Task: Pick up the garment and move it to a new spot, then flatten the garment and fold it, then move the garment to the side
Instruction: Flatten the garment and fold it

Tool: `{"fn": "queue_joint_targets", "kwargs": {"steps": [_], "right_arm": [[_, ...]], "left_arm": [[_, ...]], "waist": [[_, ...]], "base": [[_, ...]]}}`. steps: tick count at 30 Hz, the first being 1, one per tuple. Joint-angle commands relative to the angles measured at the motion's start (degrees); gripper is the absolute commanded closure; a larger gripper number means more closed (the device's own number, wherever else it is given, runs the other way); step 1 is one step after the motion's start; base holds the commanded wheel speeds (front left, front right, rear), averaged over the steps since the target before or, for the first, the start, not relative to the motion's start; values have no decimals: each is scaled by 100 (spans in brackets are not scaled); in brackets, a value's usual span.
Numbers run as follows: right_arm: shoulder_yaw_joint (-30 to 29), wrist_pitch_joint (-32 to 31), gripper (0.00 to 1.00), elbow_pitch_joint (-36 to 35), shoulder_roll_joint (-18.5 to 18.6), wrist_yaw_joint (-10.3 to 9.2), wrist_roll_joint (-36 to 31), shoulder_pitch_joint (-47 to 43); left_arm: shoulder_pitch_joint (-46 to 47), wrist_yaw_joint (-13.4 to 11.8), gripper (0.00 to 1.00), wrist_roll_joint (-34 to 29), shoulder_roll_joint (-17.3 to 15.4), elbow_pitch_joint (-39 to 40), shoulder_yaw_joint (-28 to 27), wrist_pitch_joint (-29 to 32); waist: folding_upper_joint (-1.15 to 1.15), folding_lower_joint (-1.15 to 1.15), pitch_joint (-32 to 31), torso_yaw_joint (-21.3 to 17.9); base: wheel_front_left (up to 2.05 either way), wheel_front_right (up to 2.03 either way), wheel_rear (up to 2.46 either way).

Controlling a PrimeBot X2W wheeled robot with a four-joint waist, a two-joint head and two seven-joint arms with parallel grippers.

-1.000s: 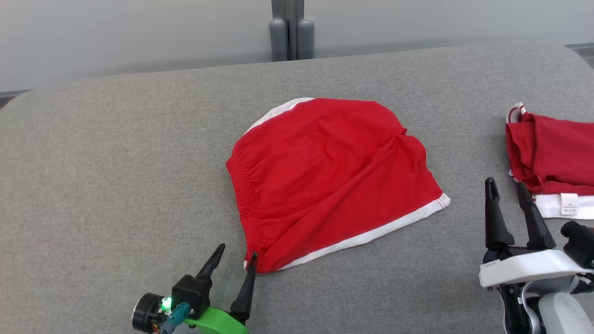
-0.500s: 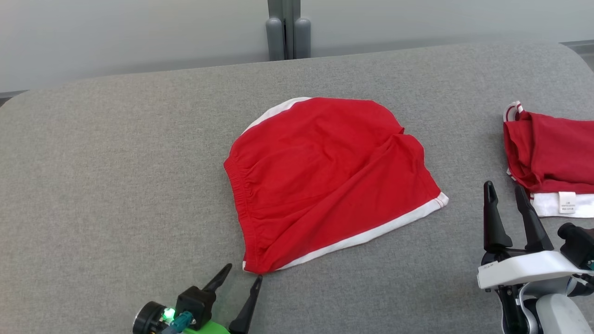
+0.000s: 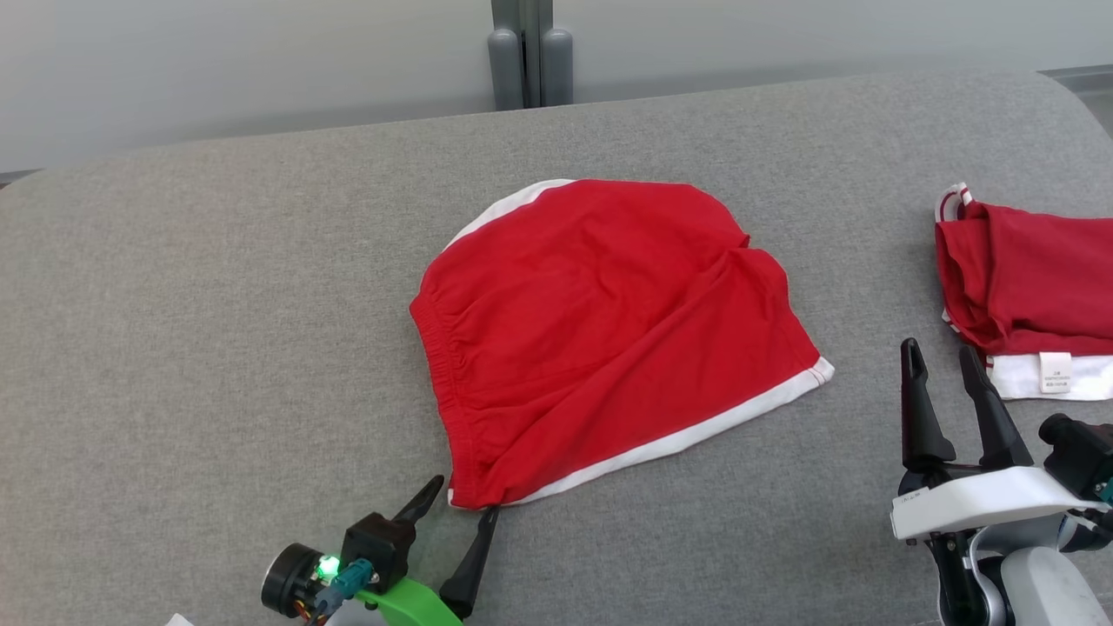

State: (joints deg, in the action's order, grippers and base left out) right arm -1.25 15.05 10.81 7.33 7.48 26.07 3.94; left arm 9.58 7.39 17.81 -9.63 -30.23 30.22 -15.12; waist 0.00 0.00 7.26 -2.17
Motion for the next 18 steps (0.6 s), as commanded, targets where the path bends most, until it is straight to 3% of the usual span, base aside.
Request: {"fn": "queue_joint_targets", "kwargs": {"steps": [1,3,4,5,6,7,14,18], "right_arm": [[-10,16,0,19,16,2,-14,78],[-12,16,0,29,6,2,-12,77],[-9,16,0,35,0,2,-13,76],[-4,16,0,39,-6,2,-12,76],[4,16,0,48,-10,2,-9,78],[9,16,0,56,-11,2,-7,78],[37,16,0,217,-9,2,21,76],[159,16,0,648,58,2,-36,127]], "left_arm": [[87,10,0,42,-3,5,13,0],[73,10,0,100,11,15,10,0],[70,10,25,128,16,32,12,0],[69,11,25,162,21,56,11,0],[65,11,69,198,26,87,6,0],[67,11,100,220,23,107,21,0],[123,11,100,218,-74,180,79,0],[97,11,100,174,-38,279,4,0]], "waist": [[0,0,5,-2],[0,0,7,1],[0,0,9,3],[0,0,10,7],[0,0,10,11],[0,0,11,15],[0,0,-1,61],[0,0,-20,115]], "base": [[0,0,0],[0,0,0],[0,0,0],[0,0,0],[0,0,0],[0,0,0],[0,0,0],[0,0,0]]}}
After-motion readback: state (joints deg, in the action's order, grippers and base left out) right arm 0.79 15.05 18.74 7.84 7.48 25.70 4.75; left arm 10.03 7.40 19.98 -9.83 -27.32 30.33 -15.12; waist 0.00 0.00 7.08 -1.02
